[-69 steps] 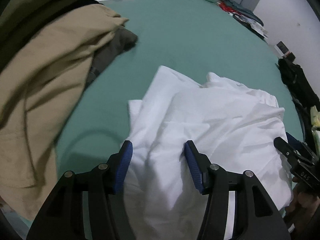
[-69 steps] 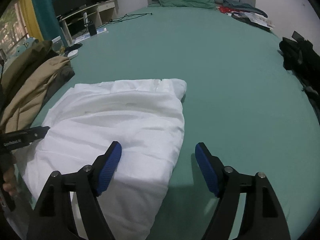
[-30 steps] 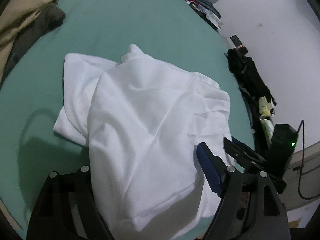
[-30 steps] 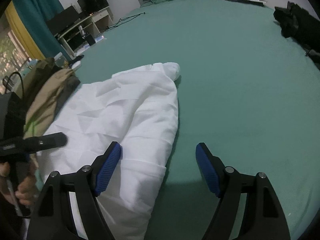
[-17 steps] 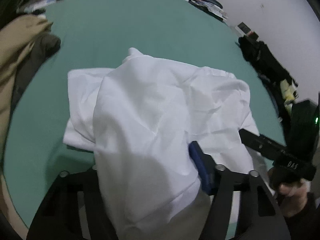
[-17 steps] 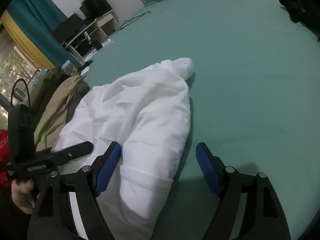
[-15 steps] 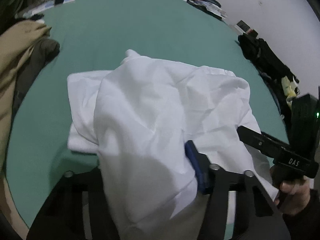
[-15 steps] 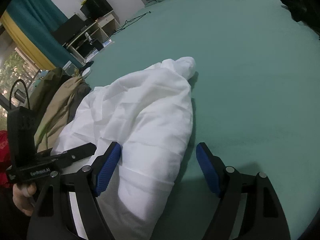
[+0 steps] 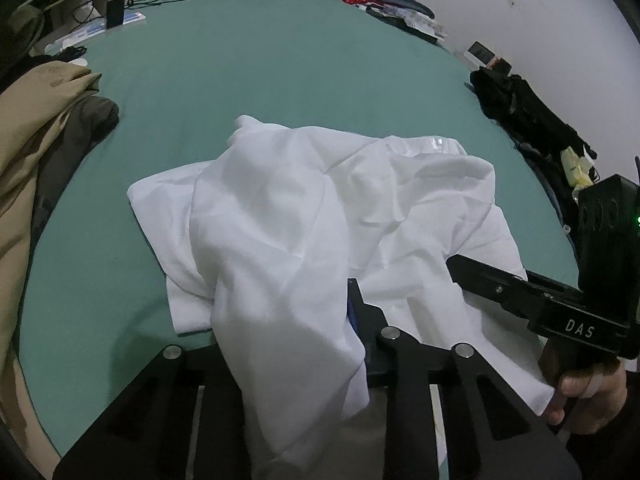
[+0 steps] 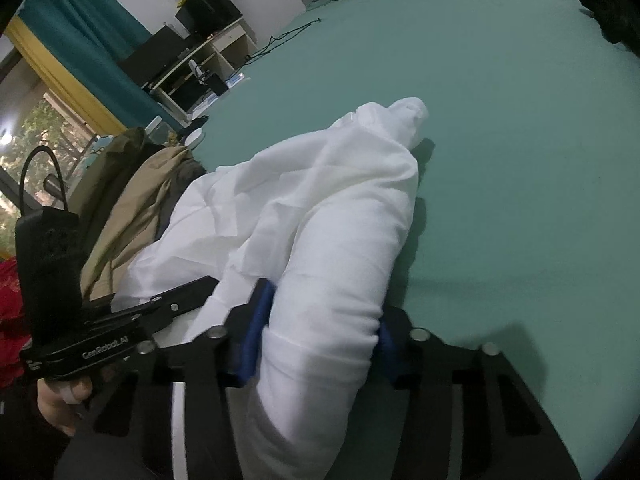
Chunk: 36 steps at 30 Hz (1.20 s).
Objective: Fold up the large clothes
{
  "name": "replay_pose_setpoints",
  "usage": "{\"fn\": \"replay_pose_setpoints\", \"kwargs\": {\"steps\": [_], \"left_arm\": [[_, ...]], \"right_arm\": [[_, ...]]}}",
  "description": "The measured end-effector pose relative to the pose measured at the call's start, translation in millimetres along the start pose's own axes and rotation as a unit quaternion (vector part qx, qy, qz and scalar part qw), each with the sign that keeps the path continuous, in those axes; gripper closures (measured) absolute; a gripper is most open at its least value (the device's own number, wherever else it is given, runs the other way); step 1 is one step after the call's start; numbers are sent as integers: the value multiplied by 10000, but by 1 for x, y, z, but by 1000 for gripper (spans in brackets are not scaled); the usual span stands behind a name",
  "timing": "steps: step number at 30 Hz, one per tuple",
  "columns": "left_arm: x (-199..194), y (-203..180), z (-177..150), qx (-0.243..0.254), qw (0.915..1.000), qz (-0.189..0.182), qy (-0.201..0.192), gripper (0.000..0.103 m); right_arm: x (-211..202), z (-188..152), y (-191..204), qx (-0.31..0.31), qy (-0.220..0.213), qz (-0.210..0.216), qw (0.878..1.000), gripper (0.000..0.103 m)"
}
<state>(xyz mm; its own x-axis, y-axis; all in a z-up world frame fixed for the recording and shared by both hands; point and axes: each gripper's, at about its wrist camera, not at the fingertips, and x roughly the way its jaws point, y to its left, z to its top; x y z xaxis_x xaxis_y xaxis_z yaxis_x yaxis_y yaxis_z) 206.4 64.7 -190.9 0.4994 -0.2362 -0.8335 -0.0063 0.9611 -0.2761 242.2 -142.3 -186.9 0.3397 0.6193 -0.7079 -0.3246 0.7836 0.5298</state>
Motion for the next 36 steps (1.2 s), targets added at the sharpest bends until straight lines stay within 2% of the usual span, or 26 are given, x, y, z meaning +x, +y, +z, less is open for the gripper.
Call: {"fn": "replay_pose_setpoints", "kwargs": {"steps": [4, 7, 11, 27, 36], "left_arm": [[-9, 0, -5, 2, 10000, 36, -83, 80], [-17, -6, -9, 104, 9998, 152, -122, 80], [-24, -12, -13, 74, 9998, 125, -136, 81], [-66, -49, -22, 297, 9986, -134, -414, 83], [-103, -48, -12, 356, 9962, -209, -767, 86]], "right_arm": [[-8, -2, 12, -185, -85, -65, 9998, 70], [-14, -3, 20, -283, -139, -123, 9994, 72], [-24, -6, 31, -419, -217, -228, 9986, 75], [-75, -16, 58, -707, -585, -586, 9940, 81], [-100, -6, 88, -958, -939, -584, 9892, 83]]}}
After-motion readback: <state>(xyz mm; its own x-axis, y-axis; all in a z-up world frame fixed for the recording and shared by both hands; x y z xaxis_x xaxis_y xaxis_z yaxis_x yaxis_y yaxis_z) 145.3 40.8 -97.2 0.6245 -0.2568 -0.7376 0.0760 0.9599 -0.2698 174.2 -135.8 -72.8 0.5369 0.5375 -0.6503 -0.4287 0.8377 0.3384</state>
